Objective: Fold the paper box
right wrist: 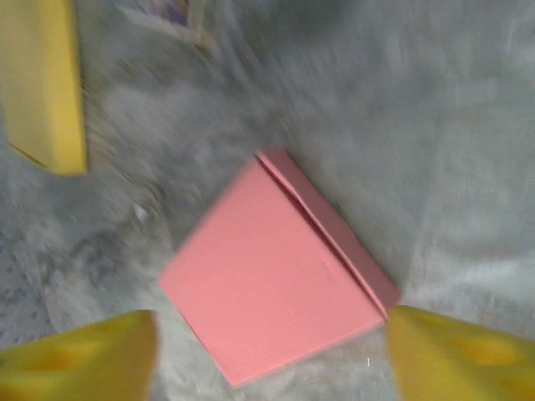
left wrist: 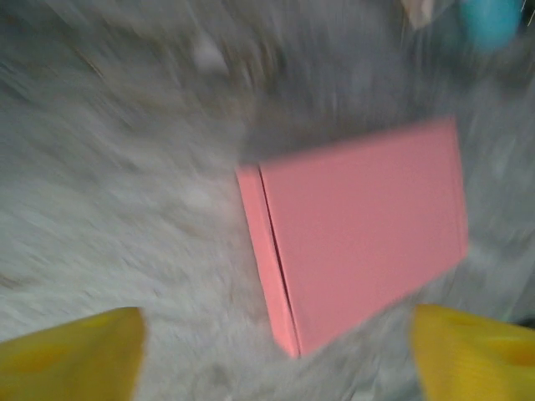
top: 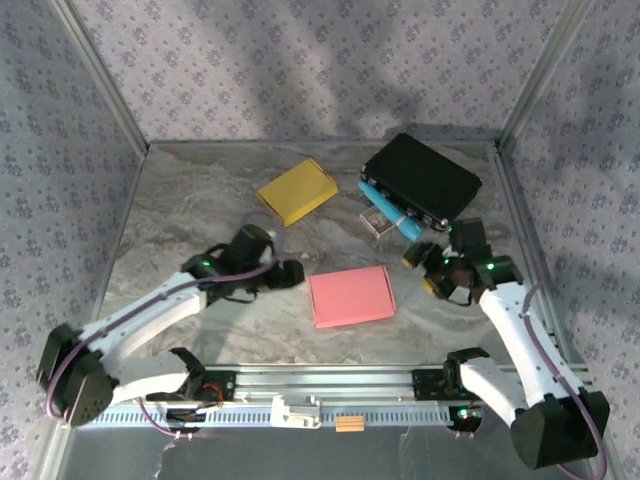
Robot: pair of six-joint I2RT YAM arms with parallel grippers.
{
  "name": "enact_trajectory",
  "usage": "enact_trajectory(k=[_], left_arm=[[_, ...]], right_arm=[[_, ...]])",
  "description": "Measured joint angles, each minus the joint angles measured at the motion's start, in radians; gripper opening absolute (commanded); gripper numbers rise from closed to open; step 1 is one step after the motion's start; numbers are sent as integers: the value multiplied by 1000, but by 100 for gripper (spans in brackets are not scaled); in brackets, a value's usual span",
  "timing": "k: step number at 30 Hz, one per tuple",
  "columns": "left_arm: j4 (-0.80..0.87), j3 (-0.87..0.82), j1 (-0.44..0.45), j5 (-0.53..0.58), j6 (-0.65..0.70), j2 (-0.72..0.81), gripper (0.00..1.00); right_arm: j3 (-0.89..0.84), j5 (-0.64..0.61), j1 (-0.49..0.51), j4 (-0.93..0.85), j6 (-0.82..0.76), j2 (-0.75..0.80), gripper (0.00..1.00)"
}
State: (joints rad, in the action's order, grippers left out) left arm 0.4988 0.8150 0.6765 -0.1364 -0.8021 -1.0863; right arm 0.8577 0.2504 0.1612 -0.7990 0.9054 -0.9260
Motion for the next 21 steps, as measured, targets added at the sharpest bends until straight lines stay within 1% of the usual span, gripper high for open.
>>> enact_trajectory(k=[2, 4, 5, 6, 7, 10, 12, 14, 15, 17, 21], left_arm=[[3, 3, -116, 24, -2, 67, 100], [26, 17, -193, 76, 4, 100, 100], [44, 26, -220, 121, 14, 110, 100], [58, 34, -233, 174, 27, 116, 100], [71, 39, -237, 243, 37, 121, 100], [119, 35, -226, 534, 48, 136, 100], [76, -11, -225, 693, 124, 153, 100], [10, -82, -233, 786, 238, 164, 100], [-24, -117, -237, 818, 306, 159, 100], [-67, -156, -254, 842, 409, 126, 100], [-156, -176, -327, 812, 542, 34, 100]], right_arm=[[67, -113, -10, -6, -76, 19, 99], [89, -236, -11, -2, -127, 47, 99], [88, -305, -11, 0, -140, 58, 99], [80, -359, -14, 10, -150, 63, 99], [48, -423, -21, 57, -175, 74, 99], [-117, -574, -31, 252, -267, 104, 99], [-234, -643, -33, 372, -347, 99, 99], [-310, -681, -35, 454, -420, 66, 99], [-337, -689, -38, 497, -455, 48, 99], [-364, -697, -44, 569, -506, 23, 99], [-406, -701, -55, 713, -577, 9, 99]])
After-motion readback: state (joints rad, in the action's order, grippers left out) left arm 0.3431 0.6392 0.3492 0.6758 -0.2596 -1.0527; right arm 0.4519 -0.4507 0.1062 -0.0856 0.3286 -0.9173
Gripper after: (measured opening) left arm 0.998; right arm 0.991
